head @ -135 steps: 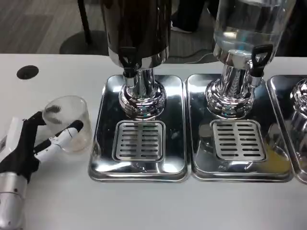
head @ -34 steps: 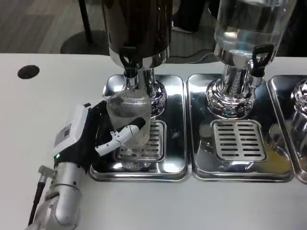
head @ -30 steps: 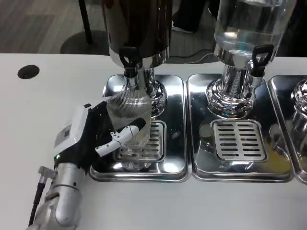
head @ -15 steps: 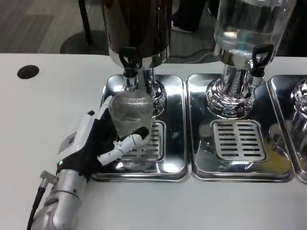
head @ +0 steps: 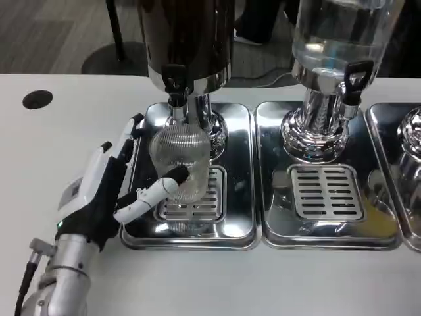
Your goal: Grasp the cup under the faucet to collect the drink, then remove the cup.
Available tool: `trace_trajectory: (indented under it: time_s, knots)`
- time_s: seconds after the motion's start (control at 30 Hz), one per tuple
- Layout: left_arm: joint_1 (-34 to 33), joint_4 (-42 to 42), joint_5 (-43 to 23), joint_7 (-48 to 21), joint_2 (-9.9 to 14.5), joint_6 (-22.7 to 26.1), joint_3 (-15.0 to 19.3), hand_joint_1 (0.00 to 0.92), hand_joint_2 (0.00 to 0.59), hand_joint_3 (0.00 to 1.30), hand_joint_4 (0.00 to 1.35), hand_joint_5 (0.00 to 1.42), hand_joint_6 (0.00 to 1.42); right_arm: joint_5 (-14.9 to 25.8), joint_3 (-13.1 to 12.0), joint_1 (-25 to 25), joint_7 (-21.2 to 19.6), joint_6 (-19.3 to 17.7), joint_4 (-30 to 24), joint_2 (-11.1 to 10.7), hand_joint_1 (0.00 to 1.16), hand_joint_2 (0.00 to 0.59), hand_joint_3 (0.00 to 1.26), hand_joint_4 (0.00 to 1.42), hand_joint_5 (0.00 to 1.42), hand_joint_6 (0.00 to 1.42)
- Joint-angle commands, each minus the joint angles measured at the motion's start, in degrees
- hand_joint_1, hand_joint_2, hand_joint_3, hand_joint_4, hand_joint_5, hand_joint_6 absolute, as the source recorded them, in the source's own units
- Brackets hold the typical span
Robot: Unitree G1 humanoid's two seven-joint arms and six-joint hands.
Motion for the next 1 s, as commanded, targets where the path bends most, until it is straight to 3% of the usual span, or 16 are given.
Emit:
trace_trajectory:
  time_s: [0.03,0.43,1.0]
  knots:
    - [1.34,-2.70,-0.02,-0.71,0.84,1.06,1.36,0.049,0.021,0.03,0.11,0.10,0.00,-0.14,-0.09,-0.15,-0.24,-0.73,-0.21,0.11,0.60,0.586,0.41,0.28,0.18,0.12]
    - [0.15,-16.13,-1.68,-6.01,1.23,7.38,5.30,0.050,0.031,0.08,0.21,0.14,0.00,-0.37,0.21,0.04,-0.20,-0.55,-0.72,0.40,0.61,0.586,0.41,0.28,0.18,0.12]
    - [-1.04,-26.54,-2.40,-12.60,-1.45,13.69,4.11,0.054,0.042,0.10,0.23,0.18,0.00,0.34,-0.25,0.71,-0.49,-1.35,-0.20,0.65,0.62,0.586,0.41,0.28,0.18,0.12]
